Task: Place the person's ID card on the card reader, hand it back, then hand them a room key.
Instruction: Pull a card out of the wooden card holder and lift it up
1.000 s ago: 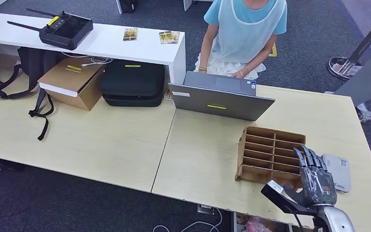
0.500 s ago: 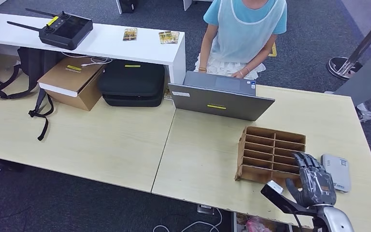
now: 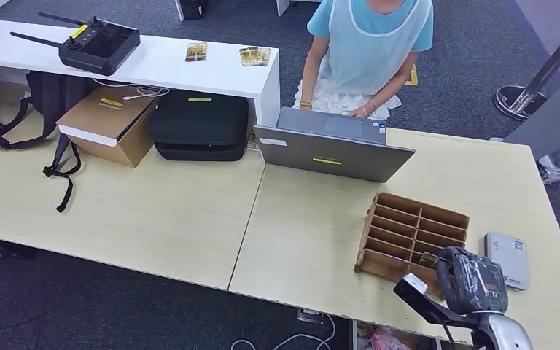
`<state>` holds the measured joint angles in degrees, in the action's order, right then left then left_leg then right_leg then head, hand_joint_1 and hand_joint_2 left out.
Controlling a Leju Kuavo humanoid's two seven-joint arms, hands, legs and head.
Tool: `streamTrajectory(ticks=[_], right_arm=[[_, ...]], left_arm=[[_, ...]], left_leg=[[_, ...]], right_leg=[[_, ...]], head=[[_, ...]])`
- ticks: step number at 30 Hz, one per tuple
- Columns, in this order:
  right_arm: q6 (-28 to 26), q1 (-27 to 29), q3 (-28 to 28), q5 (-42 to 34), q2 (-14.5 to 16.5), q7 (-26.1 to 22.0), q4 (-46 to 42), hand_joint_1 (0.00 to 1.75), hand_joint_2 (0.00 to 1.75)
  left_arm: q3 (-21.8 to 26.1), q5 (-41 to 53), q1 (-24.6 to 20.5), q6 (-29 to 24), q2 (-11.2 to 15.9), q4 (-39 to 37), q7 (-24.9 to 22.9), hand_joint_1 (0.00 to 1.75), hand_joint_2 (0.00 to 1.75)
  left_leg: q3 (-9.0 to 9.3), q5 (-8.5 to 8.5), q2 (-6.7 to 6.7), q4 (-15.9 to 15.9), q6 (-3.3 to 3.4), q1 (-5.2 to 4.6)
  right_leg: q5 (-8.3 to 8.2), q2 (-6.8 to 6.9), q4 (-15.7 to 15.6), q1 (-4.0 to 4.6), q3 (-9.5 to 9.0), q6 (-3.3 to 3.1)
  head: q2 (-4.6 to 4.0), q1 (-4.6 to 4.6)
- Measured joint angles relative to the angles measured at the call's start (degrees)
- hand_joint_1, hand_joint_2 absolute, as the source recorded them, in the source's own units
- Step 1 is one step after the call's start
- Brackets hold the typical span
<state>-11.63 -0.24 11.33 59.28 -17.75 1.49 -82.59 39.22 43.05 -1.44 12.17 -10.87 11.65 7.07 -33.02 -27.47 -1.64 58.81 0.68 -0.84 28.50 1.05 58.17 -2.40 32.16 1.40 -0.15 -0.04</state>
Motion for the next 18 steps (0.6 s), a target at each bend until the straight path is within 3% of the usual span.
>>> streamTrajectory(ticks=[18], right_arm=[[-0.8, 2.3, -2.5, 1.6, 2.2, -1.0, -3.7, 1.75, 1.75]], left_arm=[[1.0, -0.4, 0.0, 0.0, -0.2, 0.0, -0.4, 0.0, 0.0]], left_leg=[[0.0, 0.0, 0.0, 0.0, 0.0, -0.02]], right_leg=[[0.0, 0.0, 0.0, -0.02, -0.01, 0.0]], head=[[0.0, 0.01]])
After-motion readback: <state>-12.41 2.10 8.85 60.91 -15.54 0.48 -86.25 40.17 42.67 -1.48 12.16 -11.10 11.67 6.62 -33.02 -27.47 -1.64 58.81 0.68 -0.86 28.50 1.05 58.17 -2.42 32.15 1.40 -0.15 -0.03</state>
